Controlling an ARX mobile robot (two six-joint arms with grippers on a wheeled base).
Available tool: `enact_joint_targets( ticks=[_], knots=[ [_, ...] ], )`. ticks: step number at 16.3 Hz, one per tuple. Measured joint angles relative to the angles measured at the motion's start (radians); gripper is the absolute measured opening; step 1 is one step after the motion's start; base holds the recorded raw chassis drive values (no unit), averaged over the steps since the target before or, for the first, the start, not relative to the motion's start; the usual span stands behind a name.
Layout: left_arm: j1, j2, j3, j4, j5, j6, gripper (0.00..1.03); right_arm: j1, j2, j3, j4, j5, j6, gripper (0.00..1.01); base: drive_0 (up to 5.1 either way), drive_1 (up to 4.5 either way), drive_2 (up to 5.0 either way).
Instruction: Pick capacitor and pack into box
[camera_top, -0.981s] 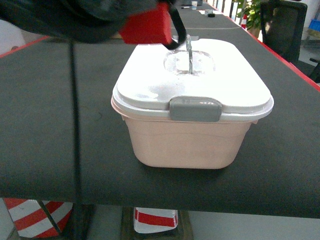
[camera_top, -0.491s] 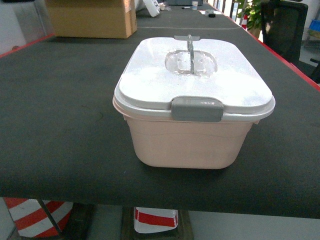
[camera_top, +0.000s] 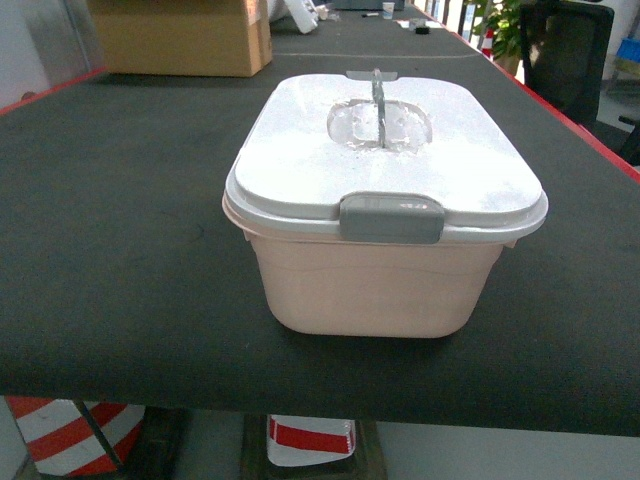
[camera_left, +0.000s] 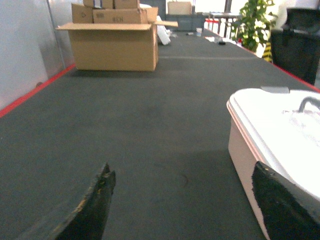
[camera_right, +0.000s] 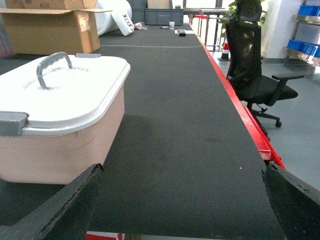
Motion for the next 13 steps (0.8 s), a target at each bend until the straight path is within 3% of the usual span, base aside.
enact_joint_targets(
  ticks=[2, 6, 7, 9, 13],
  knots=[
    [0.039, -0.082, -0.079, -0.020, -0.004, -0.002, 0.55, 0.000, 0.000, 0.000, 0.001, -0.001, 0.000, 0.98, 0.0, 0.00, 0.0],
    [0.031, -0.211, -0.180, -0.049, 0.006, -0.002, 0.07, 0.000, 0.000, 0.000, 0.001, 0.000, 0.000, 0.98, 0.0, 0.00, 0.0],
    [0.031, -0.235, -0.193, -0.062, 0.006, -0.004, 0.01, 0.000, 0.000, 0.000, 0.001, 0.000, 0.000, 0.98, 0.0, 0.00, 0.0],
    [0.031, -0.430, -0.271, -0.187, 0.006, -0.004, 0.02, 0.000, 0.000, 0.000, 0.001, 0.000, 0.000, 0.98, 0.0, 0.00, 0.0],
    [0.031, -0.590, -0.306, -0.282, 0.006, -0.004, 0.02, 0.000, 0.000, 0.000, 0.001, 0.000, 0.000, 0.98, 0.0, 0.00, 0.0]
  ],
)
